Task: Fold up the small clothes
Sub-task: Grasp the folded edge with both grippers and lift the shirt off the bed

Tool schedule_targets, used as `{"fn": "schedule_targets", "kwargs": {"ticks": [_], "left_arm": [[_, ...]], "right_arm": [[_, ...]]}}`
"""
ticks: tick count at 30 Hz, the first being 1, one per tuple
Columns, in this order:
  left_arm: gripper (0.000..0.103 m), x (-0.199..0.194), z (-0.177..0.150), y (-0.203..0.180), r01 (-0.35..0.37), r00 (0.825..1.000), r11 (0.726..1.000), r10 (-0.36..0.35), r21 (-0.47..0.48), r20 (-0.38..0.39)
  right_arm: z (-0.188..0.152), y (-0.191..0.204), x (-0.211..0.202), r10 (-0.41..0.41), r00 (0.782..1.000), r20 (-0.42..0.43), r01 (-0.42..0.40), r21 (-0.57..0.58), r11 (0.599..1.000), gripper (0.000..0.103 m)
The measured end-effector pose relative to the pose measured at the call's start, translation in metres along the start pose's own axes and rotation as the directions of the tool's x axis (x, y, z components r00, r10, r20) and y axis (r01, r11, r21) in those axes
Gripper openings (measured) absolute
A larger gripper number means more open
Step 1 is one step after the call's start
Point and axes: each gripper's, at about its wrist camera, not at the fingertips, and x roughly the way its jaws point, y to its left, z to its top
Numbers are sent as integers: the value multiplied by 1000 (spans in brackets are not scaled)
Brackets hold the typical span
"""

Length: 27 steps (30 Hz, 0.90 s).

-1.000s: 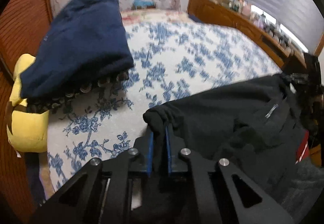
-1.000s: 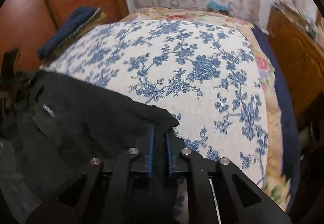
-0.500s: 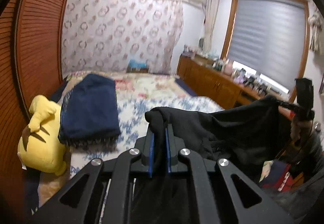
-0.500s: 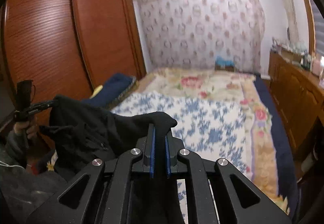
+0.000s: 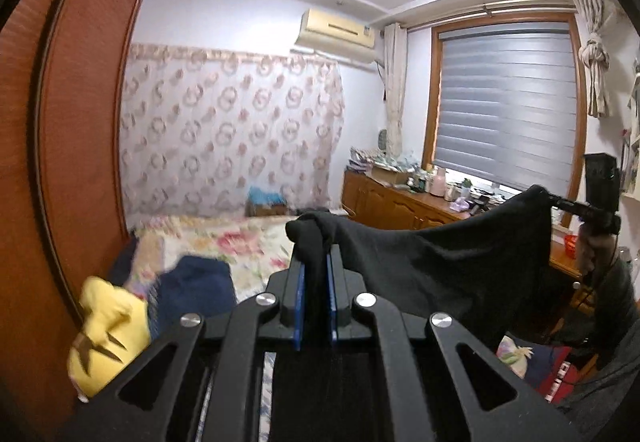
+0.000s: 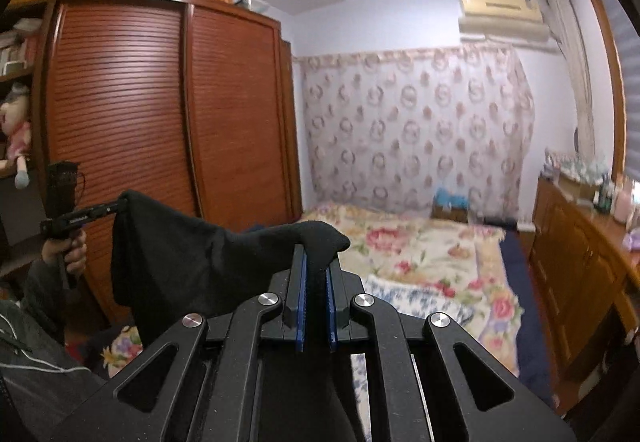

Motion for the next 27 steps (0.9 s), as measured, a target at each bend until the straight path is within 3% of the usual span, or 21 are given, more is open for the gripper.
{"fn": "schedule_targets", "kwargs": {"ticks": [8,17,24,27], "left_arm": [[6,-11,52,-6,-45,995,996,38,83,88],[6,0,73,-21,-23,994,992,8,126,112],[6,58,59,-22,-22,999,990,17,138,42],[6,116,40,-10,-42,999,989,44,139,-11]], "right_arm": [[47,-3,-18,-103,994,40,106,-82,991,5],[44,-17,-25,-163,986,47,167,-91,982,5],[17,-59,-1,-237,971,-28,235,-68,970,5],[-1,-84,30,-256,964,-72,252,-70,965,5]]}}
